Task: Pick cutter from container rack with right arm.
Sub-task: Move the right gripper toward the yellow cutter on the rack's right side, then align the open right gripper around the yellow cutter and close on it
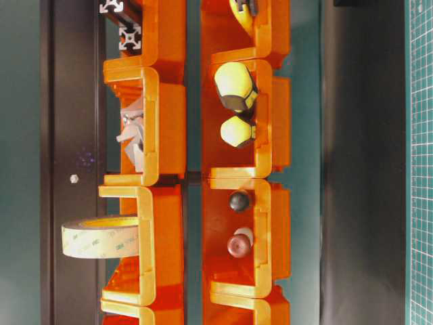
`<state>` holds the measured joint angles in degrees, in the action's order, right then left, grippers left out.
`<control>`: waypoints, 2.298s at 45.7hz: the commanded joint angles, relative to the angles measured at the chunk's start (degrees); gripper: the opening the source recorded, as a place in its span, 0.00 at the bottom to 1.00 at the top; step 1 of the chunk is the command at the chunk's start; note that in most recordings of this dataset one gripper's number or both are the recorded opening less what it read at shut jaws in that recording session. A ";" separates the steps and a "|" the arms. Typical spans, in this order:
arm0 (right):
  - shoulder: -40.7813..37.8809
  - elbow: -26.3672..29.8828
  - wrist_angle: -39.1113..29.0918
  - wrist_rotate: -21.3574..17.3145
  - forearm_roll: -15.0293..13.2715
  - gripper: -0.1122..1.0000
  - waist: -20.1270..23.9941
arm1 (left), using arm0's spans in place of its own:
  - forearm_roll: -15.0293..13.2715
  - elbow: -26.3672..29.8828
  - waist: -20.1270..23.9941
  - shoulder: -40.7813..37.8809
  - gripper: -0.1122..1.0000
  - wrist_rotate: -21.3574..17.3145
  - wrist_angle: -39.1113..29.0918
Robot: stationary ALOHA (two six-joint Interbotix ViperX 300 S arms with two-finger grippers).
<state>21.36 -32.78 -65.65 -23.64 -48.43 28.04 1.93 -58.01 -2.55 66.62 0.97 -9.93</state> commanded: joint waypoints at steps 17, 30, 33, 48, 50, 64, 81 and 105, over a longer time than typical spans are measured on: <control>-0.35 -6.59 8.61 -5.63 -4.31 0.84 1.32 | 0.09 1.14 -0.09 -1.23 0.10 0.35 0.18; -2.55 -8.79 9.14 -10.99 -9.49 0.80 -2.46 | 0.09 0.97 -0.18 -1.41 0.10 0.35 0.18; -3.08 -9.67 9.32 -13.01 -11.25 0.80 -3.43 | 0.09 0.88 -0.18 -1.49 0.10 0.35 0.18; -4.31 -13.27 12.57 -21.62 -14.06 0.80 -6.50 | 0.09 0.88 -0.26 -1.32 0.10 0.35 0.18; -4.48 -13.62 12.83 -22.15 -14.06 0.80 -6.86 | 0.09 0.88 -0.26 -1.23 0.10 0.35 0.26; -5.36 -13.71 14.41 -22.85 -14.94 0.79 -8.35 | 0.18 0.88 -0.26 -1.14 0.10 0.35 0.26; -5.89 -13.45 15.91 -22.94 -15.47 0.70 -8.70 | 0.18 1.05 -0.26 -0.44 0.10 0.44 0.18; -5.89 -11.16 13.89 -22.94 -15.12 0.41 -8.00 | 0.09 0.53 -0.26 -0.44 0.10 2.20 0.18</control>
<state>15.12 -46.05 -50.63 -46.85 -63.28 19.51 1.93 -58.10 -2.64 66.62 2.90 -9.93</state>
